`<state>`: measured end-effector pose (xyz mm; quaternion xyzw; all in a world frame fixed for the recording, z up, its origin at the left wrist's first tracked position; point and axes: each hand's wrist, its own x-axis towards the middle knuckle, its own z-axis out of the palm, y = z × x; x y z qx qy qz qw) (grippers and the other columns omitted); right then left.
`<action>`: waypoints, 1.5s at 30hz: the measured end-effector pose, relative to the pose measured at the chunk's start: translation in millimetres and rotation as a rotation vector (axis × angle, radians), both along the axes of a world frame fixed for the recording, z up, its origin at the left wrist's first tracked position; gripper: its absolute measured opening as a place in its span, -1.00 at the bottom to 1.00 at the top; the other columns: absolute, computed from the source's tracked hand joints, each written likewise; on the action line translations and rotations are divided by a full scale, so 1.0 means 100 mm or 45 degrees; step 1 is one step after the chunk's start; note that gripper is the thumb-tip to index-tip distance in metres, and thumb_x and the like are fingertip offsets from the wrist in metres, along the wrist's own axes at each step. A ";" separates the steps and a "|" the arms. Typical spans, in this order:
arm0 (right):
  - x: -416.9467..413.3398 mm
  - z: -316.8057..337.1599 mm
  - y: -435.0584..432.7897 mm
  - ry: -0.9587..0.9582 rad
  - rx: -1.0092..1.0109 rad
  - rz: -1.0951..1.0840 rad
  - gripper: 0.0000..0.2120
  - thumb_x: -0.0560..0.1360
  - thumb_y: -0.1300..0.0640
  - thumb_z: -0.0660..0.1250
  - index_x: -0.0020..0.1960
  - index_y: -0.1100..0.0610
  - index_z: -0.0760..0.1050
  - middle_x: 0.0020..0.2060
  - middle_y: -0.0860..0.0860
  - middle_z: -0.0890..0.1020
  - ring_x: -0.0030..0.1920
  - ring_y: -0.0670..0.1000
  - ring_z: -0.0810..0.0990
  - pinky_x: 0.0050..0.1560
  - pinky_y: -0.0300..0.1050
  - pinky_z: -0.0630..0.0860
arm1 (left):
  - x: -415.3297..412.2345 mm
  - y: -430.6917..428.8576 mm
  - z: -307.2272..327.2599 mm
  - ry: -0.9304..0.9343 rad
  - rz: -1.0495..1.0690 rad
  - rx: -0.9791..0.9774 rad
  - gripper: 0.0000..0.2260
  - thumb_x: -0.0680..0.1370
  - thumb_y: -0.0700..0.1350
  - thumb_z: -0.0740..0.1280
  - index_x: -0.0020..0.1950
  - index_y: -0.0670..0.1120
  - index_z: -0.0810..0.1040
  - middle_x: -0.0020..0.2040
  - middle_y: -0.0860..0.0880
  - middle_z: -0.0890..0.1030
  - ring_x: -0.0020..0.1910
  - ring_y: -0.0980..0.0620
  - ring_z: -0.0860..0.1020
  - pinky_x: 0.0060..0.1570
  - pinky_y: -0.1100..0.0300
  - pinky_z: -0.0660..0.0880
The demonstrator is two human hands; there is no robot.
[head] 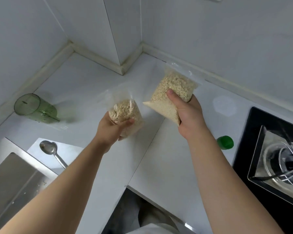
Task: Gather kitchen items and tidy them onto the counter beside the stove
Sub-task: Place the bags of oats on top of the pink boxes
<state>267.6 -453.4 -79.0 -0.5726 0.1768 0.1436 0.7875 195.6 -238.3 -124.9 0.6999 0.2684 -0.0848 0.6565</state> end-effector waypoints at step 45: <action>-6.94 1.55 -5.63 -0.442 -0.656 -1.635 -0.49 0.41 0.24 0.55 0.30 0.08 0.46 0.09 -0.08 0.67 0.05 -0.14 0.67 -0.03 -0.27 0.60 | -4.38 -6.72 2.02 -0.511 -1.460 -0.458 -0.63 0.50 -0.10 0.49 0.29 -0.05 0.57 0.11 0.04 0.70 0.10 0.09 0.66 0.19 0.10 0.55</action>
